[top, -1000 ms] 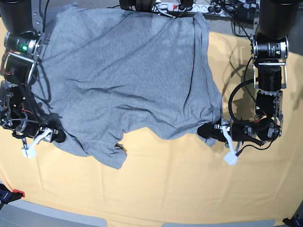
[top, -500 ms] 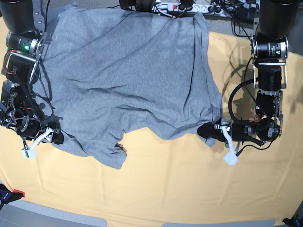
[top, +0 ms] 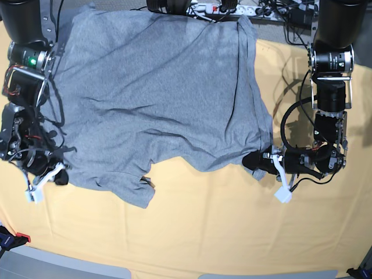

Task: Layout the t-shirt on the table in an organized manner, then fold the t-shirt properly

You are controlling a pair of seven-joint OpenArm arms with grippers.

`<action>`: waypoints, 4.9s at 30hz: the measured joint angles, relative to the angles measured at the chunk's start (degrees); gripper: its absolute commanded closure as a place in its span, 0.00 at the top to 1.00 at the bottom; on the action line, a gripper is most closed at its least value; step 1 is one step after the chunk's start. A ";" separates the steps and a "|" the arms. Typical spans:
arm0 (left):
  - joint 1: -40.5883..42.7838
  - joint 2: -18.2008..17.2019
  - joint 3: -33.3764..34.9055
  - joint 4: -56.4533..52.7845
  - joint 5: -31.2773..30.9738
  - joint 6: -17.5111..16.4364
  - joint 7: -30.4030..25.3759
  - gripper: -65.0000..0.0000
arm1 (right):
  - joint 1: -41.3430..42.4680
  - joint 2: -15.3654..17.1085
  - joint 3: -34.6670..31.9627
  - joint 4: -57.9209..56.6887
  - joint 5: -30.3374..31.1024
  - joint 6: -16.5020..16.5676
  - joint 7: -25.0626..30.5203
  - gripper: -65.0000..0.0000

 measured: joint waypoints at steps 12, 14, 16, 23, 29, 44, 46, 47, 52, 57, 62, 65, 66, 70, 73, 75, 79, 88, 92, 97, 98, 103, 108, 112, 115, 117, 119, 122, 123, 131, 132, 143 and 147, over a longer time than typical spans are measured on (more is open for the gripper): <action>-2.54 0.00 0.00 0.00 -0.17 0.02 -0.90 0.00 | 0.76 5.27 0.00 0.00 -4.57 -8.50 -0.22 0.00; -3.93 -0.02 0.00 0.00 -0.15 0.02 -0.90 0.00 | 0.83 6.21 0.00 0.00 -4.31 -8.72 -0.20 0.00; -5.90 0.04 0.00 -0.02 -0.20 0.04 -0.72 0.00 | 1.20 6.99 0.00 -0.04 -4.37 -8.74 -0.46 0.00; -12.09 0.15 0.04 0.00 2.25 -0.02 -4.11 0.00 | 4.42 7.30 0.00 -0.04 -4.04 -8.74 -2.64 0.00; -14.82 0.17 0.07 0.00 12.09 -0.09 -12.63 0.00 | 6.47 7.30 0.00 -0.04 -4.28 -8.70 -2.84 0.00; -15.85 0.68 0.33 0.00 19.58 -0.07 -20.24 0.00 | 7.39 7.26 0.00 -0.04 -5.62 -8.68 -2.34 0.00; -15.41 0.98 0.31 0.00 20.59 -0.07 -20.72 0.00 | 7.23 7.08 0.02 -0.04 -6.47 -8.72 -2.27 0.00; -15.06 1.11 0.31 0.00 20.68 -0.07 -21.14 0.00 | 7.17 6.91 0.02 -0.04 -6.91 -8.90 -2.21 0.00; -14.21 0.76 0.31 -0.07 22.45 -0.02 -21.05 0.61 | 6.97 7.19 0.02 -0.04 -7.54 -12.35 -2.19 0.60; -16.74 -0.55 0.28 -0.04 21.92 3.85 -19.89 0.76 | 7.41 9.94 0.02 -0.04 -4.42 -12.96 -5.18 0.67; -16.63 -1.60 0.20 -0.04 17.29 3.89 -10.64 0.76 | 7.30 12.52 0.02 -0.04 4.35 -7.21 -11.72 0.67; -16.50 -1.53 0.22 -0.04 12.15 3.28 -4.85 0.76 | 7.28 13.35 0.02 -0.02 10.64 -1.97 -16.85 0.67; -16.22 -1.57 0.20 -0.02 10.23 3.04 -3.67 0.76 | 7.26 13.33 0.02 -0.02 11.93 -1.07 -18.97 0.67; -14.01 -2.58 0.22 0.00 3.85 2.32 -0.11 0.76 | 5.53 13.70 0.00 -0.02 18.80 1.29 -23.26 0.67; -11.56 -4.48 0.22 0.00 1.64 2.34 0.83 0.76 | 3.10 14.95 0.02 0.02 22.43 1.51 -23.52 0.67; -10.08 -5.81 0.22 0.00 -0.48 2.34 0.81 0.76 | 1.49 15.63 1.16 0.02 24.37 1.49 -26.18 0.66; -7.39 -7.91 0.17 0.00 -6.88 0.17 3.45 0.76 | -3.52 15.45 5.97 3.63 30.71 1.51 -31.23 0.64; -4.79 -9.22 0.22 0.26 -20.11 -0.04 6.62 0.76 | -20.15 15.37 17.90 22.71 43.01 1.44 -40.44 0.61; -3.96 -9.53 0.22 0.24 -20.09 -0.04 6.86 0.76 | -27.85 15.26 22.08 28.87 46.66 1.46 -42.58 0.61; -4.15 -10.14 0.22 0.28 -20.11 -0.04 6.82 0.76 | -36.44 15.19 28.55 30.45 49.64 1.49 -43.41 0.61; -4.15 -10.34 0.22 0.28 -20.13 -0.04 6.80 0.76 | -37.57 15.04 29.99 30.58 49.68 1.51 -43.63 0.61; -4.15 -11.69 0.22 0.28 -20.11 -0.04 6.78 0.76 | -43.67 12.61 36.70 30.67 58.03 1.51 -45.22 0.61; -4.31 -11.61 0.22 0.28 -20.11 -0.04 6.82 0.76 | -49.79 8.24 37.99 30.69 57.83 1.53 -45.29 0.61; -4.31 -11.65 0.22 0.28 -20.11 -0.04 6.82 0.76 | -53.42 3.87 37.97 31.19 57.48 1.51 -45.55 0.62; -4.31 -11.63 0.22 0.26 -20.11 -0.04 6.84 0.76 | -54.16 2.75 37.99 31.43 57.51 1.51 -45.51 0.61; -4.31 -11.61 0.22 0.28 -20.11 -0.04 6.84 0.76 | -53.86 2.05 37.99 31.45 57.48 1.51 -45.51 0.62; -4.31 -11.65 0.22 0.28 -20.11 -0.04 6.84 0.76 | -53.57 1.38 37.97 31.58 55.67 1.51 -45.05 0.62; -4.31 -11.93 0.22 0.28 -20.11 -0.04 6.88 0.76 | -53.70 0.94 37.99 31.80 49.09 1.51 -42.42 0.62; -4.31 -11.96 0.22 0.28 -20.11 -0.04 6.84 0.76 | -53.70 0.90 37.99 31.82 48.61 1.53 -42.21 0.62; -4.28 -11.91 0.22 0.28 -20.11 -0.04 6.84 0.76 | -53.57 -1.11 38.25 31.85 46.88 1.90 -41.53 0.42; -4.28 -11.93 0.22 0.28 -20.11 -0.04 6.84 0.76 | -53.57 -1.42 38.25 31.87 46.93 1.90 -41.18 0.31; -4.31 -11.91 0.22 0.28 -20.11 -0.04 6.84 0.76 | -53.70 0.92 38.64 32.89 47.58 1.70 -45.18 0.00; -4.28 -11.91 0.22 0.28 -20.11 -0.04 6.84 0.76 | -53.66 0.92 41.99 34.45 49.72 1.70 -45.31 0.00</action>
